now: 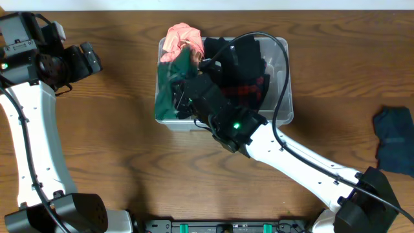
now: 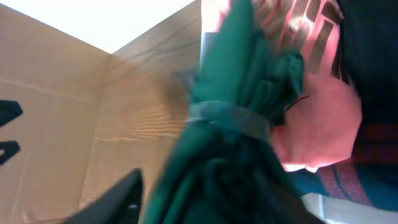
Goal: Pack container
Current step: 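Carry the green garment into the bin's front left and lower it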
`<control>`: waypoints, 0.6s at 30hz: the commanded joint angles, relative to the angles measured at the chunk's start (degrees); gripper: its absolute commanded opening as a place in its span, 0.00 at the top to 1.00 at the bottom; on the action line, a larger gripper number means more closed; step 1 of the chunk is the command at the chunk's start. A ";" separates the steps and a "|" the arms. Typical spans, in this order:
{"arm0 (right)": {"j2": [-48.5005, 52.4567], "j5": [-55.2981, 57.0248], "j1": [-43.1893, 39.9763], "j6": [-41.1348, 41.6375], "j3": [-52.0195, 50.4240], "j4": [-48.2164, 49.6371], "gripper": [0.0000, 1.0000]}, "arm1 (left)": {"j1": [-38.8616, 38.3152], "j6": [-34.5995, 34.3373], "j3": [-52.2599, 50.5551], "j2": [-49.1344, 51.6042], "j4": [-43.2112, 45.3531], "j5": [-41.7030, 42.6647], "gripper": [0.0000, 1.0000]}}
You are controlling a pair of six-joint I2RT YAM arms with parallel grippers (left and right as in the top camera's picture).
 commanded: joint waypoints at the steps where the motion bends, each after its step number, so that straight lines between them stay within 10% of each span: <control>1: 1.31 0.44 0.57 -1.11 1.29 0.26 0.44 | 0.24 1.01 -0.31 0.13 -0.04 -0.11 0.02; 18: -11.17 5.57 -3.10 -41.90 1.42 -8.09 0.52 | 0.24 1.01 -0.28 0.13 -0.04 -0.11 0.02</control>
